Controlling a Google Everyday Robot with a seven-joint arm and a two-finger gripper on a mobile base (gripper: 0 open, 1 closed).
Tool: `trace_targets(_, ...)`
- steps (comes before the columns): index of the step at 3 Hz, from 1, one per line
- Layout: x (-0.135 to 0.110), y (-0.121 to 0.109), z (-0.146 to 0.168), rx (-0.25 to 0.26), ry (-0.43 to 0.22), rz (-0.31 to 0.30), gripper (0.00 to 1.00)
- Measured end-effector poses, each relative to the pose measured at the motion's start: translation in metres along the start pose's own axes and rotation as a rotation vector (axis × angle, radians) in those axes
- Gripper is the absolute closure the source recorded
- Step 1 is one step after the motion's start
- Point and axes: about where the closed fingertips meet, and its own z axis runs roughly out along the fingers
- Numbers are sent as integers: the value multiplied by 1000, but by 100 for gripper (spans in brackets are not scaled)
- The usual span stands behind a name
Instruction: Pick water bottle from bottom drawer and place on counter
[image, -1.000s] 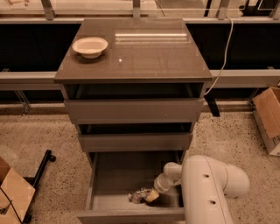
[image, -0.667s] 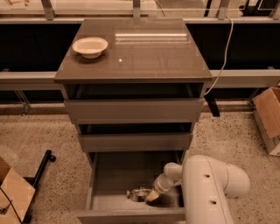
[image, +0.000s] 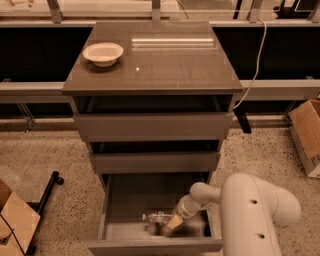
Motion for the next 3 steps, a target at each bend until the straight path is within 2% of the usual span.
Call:
trace_targets(1,-28,18,-70,-4,-77,-47,100)
trace_targets(2,-45,34,-151,26,-125,-80,100)
trace_targets(3,-60,56,-228,69,-114,-113,100)
